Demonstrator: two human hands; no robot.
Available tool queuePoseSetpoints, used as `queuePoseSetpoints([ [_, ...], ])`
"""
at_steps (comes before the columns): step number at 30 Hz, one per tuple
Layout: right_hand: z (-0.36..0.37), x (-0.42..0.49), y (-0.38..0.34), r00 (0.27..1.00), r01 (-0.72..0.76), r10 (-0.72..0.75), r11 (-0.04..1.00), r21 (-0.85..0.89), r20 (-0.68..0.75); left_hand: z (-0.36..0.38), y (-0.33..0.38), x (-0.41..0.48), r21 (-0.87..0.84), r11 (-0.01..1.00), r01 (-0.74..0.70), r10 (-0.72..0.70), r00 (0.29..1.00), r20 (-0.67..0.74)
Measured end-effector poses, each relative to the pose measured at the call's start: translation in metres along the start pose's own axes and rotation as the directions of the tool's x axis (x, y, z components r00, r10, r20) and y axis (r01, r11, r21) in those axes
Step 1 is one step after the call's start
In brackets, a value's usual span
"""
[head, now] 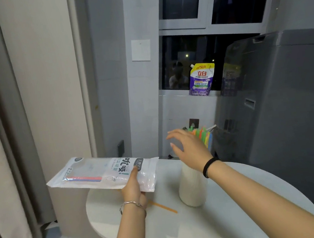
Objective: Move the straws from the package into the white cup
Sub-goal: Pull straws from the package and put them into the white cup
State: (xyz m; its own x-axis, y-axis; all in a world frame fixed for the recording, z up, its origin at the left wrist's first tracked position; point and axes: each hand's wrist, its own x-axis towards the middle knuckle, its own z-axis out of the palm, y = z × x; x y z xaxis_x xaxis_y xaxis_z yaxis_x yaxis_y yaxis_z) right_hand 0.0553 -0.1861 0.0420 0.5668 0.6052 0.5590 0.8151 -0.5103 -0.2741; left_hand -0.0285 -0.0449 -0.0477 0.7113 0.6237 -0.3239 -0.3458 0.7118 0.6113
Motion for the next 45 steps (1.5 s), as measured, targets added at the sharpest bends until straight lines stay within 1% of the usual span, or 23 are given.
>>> queuePoseSetpoints([
  [2,0.023,-0.007,-0.004,0.995,-0.053,0.043,0.992,0.112,0.089,-0.007,0.009,0.000,-0.013,0.999,0.030,-0.031,0.999,-0.033],
  [5,0.063,-0.020,0.000,0.958,-0.231,0.182,0.949,0.217,0.224,-0.015,0.024,0.002,-0.105,0.993,0.051,-0.059,0.995,-0.074],
  [6,0.098,-0.020,-0.011,0.927,-0.297,0.212,0.919,0.259,0.310,-0.031,0.040,0.013,-0.127,0.992,0.000,-0.016,0.992,-0.122],
  [8,0.129,-0.030,-0.008,0.849,-0.426,0.283,0.866,0.261,0.446,-0.034,0.050,0.012,-0.130,0.991,-0.009,-0.004,0.995,-0.102],
  [9,0.142,-0.036,-0.004,0.816,-0.477,0.313,0.840,0.259,0.486,-0.036,0.052,0.012,-0.126,0.992,-0.012,0.003,0.997,-0.072],
  [11,0.163,-0.041,0.001,0.784,-0.538,0.365,0.803,0.257,0.502,-0.036,0.054,0.011,-0.109,0.994,-0.014,0.009,0.999,-0.044],
  [15,0.189,-0.040,0.003,0.777,-0.525,0.411,0.841,0.131,0.477,-0.040,0.065,0.017,-0.143,0.990,-0.004,0.000,1.000,-0.030],
  [17,0.193,-0.038,0.001,0.800,-0.434,0.374,0.901,0.022,0.469,-0.040,0.069,0.014,-0.132,0.991,-0.011,0.012,1.000,0.004],
  [19,0.194,-0.034,-0.001,0.805,-0.300,0.288,0.952,-0.062,0.520,-0.041,0.072,0.015,-0.121,0.992,-0.036,0.038,0.999,0.016],
  [22,0.189,-0.030,-0.001,0.798,-0.186,0.229,0.974,-0.133,0.558,-0.039,0.076,0.013,-0.108,0.993,-0.048,0.051,0.998,0.031],
  [23,0.185,-0.029,-0.001,0.810,-0.198,0.231,0.973,-0.120,0.540,-0.039,0.077,0.014,-0.108,0.993,-0.056,0.059,0.998,0.025],
  [25,0.171,-0.025,-0.003,0.849,-0.317,0.276,0.948,0.017,0.451,-0.039,0.078,0.011,-0.119,0.991,-0.063,0.066,0.997,0.027],
  [27,0.149,-0.014,-0.009,0.875,-0.448,0.355,0.853,0.269,0.330,-0.038,0.077,0.010,-0.121,0.991,-0.059,0.063,0.997,0.033],
  [28,0.135,-0.007,-0.013,0.872,-0.487,0.398,0.768,0.417,0.284,-0.037,0.076,0.008,-0.121,0.991,-0.053,0.058,0.998,0.037],
  [30,0.103,0.009,-0.023,0.869,-0.469,0.437,0.580,0.666,0.231,-0.034,0.073,0.005,-0.125,0.991,-0.039,0.045,0.998,0.045],
  [31,0.084,0.016,-0.027,0.877,-0.425,0.441,0.523,0.739,0.192,-0.033,0.072,0.004,-0.128,0.991,-0.030,0.037,0.998,0.051],
  [32,0.062,0.020,-0.031,0.888,-0.363,0.442,0.501,0.785,0.128,-0.030,0.070,0.001,-0.133,0.991,-0.019,0.028,0.998,0.060],
  [35,0.003,0.027,-0.034,0.898,-0.118,0.419,0.525,0.843,-0.136,-0.026,0.063,-0.001,-0.127,0.992,-0.011,0.022,0.996,0.089],
  [37,-0.030,0.024,-0.028,0.861,-0.025,0.427,0.580,0.814,-0.277,-0.022,0.059,-0.005,-0.119,0.993,-0.006,0.019,0.994,0.105],
  [38,-0.043,0.021,-0.023,0.840,-0.010,0.425,0.631,0.775,-0.336,-0.019,0.056,-0.006,-0.121,0.993,0.000,0.013,0.994,0.109],
  [40,-0.060,0.014,-0.008,0.815,-0.016,0.406,0.729,0.685,-0.413,-0.016,0.050,-0.007,-0.123,0.992,0.009,0.004,0.994,0.109],
  [42,-0.066,0.008,0.005,0.802,-0.061,0.405,0.786,0.615,-0.438,-0.013,0.045,-0.008,-0.122,0.992,0.013,0.001,0.994,0.111],
  [45,-0.060,0.002,0.022,0.827,-0.188,0.412,0.844,0.502,-0.383,-0.007,0.037,-0.011,-0.124,0.992,0.025,-0.009,0.992,0.127],
])
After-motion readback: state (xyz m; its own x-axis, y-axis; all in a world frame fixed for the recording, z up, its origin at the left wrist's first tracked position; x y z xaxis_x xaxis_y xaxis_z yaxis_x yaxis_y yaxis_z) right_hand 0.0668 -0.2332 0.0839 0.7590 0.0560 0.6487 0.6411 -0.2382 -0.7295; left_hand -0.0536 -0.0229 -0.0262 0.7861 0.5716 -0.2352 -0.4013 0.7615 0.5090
